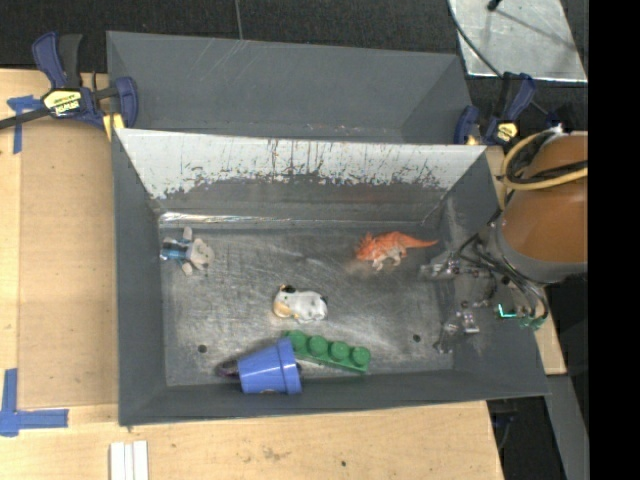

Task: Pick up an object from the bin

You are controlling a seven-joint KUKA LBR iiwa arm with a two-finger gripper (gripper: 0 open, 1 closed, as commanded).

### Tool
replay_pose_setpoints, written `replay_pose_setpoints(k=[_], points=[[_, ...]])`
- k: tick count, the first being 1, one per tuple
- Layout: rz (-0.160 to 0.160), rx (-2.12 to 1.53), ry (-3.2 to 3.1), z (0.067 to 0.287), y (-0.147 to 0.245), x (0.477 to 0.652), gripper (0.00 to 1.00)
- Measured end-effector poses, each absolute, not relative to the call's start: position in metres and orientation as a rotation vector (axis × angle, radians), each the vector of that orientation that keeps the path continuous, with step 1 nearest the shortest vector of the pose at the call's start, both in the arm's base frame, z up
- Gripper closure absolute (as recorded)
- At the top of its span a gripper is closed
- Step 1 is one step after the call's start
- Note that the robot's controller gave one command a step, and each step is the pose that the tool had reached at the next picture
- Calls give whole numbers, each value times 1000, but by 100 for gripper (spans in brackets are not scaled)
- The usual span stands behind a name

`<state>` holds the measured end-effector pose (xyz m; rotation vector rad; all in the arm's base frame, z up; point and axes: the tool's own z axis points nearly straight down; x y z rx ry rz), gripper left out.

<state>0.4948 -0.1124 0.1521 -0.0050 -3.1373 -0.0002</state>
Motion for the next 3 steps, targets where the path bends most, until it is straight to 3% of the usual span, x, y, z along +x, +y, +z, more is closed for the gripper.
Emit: replay_pose_setpoints(k=[1, 2, 3], points=[[2, -1, -3144, 155, -112, 497, 0], [2, -7, -3151, 109, -85, 568, 0], [5, -10, -3149, 118, -70, 600, 0]])
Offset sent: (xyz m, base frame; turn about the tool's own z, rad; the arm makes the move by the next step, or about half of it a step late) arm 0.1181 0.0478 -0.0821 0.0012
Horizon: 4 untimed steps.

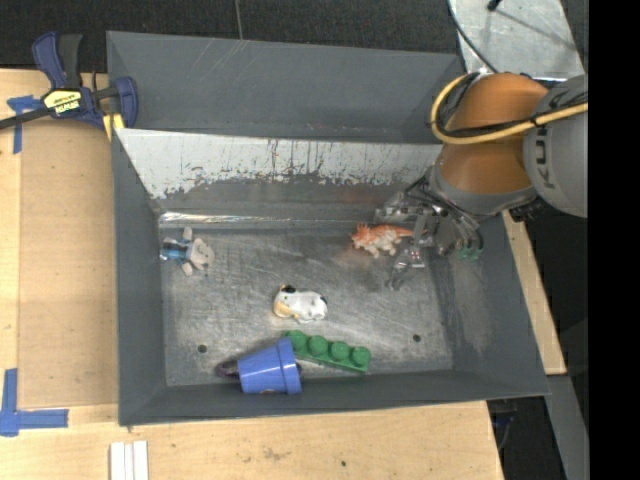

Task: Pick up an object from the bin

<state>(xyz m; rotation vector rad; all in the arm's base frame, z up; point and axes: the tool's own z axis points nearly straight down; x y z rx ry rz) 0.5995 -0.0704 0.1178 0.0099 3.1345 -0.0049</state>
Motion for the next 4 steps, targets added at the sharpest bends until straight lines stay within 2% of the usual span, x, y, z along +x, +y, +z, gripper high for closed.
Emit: replay_pose_setpoints(k=[1, 2, 3, 4], points=[[-2, 2, 3133, 118, -89, 623, 0], [-8, 23, 3138, 74, -72, 626, 0], [-5, 19, 3119, 76, -71, 630, 100], [-6, 18, 3119, 76, -71, 630, 100]])
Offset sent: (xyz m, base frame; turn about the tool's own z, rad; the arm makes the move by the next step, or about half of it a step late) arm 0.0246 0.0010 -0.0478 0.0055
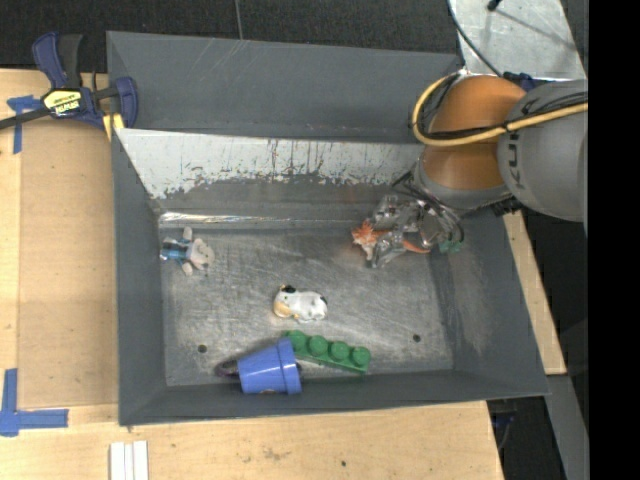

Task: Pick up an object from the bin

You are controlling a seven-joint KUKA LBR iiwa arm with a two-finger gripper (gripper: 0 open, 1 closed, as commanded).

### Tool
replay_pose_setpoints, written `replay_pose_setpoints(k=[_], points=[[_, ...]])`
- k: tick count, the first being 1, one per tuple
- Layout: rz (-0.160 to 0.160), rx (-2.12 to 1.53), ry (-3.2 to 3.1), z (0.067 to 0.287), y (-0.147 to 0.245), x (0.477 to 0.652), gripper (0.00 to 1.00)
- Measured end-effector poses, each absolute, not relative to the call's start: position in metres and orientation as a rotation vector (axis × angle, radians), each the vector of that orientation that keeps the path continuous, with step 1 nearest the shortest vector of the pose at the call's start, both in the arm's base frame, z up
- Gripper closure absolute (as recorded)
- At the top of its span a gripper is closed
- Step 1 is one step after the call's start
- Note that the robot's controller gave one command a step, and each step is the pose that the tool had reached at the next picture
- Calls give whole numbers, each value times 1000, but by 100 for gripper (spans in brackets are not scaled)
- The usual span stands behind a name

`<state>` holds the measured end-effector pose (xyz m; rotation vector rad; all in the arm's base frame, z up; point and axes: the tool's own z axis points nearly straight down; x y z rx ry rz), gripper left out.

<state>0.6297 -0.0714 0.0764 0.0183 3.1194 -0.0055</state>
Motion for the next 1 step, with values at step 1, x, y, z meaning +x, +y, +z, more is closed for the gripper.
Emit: replay_pose_setpoints(k=[1], points=[[-2, 17, 3135, 88, -72, 631, 100]])
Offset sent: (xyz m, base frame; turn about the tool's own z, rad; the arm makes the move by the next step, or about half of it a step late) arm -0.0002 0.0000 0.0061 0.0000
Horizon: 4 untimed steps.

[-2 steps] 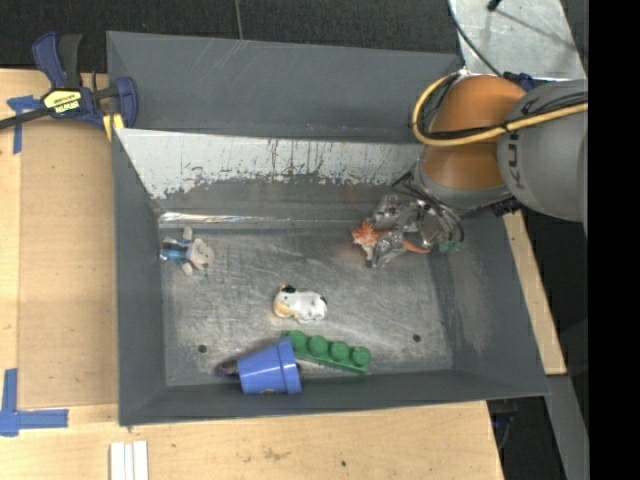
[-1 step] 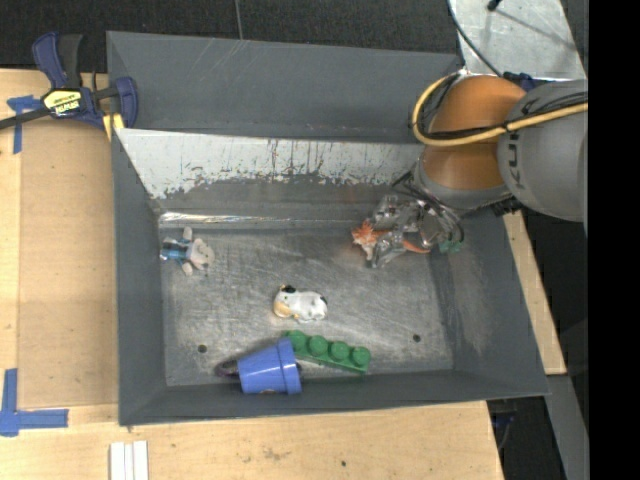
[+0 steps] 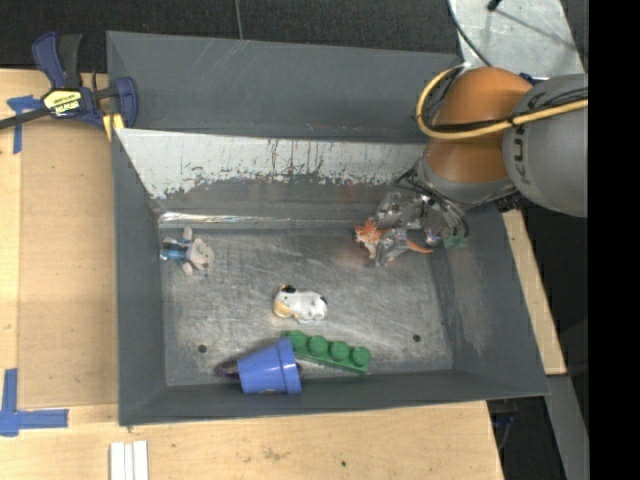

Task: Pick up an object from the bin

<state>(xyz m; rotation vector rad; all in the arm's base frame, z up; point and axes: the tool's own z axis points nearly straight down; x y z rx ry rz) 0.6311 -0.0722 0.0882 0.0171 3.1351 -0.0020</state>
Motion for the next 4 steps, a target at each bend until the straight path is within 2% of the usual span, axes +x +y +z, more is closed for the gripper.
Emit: replay_pose_setpoints(k=[1, 2, 3, 4], points=[[-1, 15, 3140, 83, -72, 630, 100], [-3, 13, 3130, 167, -73, 634, 100], [-1, 11, 3140, 147, -72, 630, 100], [-2, 10, 3135, 189, -73, 636, 100]])
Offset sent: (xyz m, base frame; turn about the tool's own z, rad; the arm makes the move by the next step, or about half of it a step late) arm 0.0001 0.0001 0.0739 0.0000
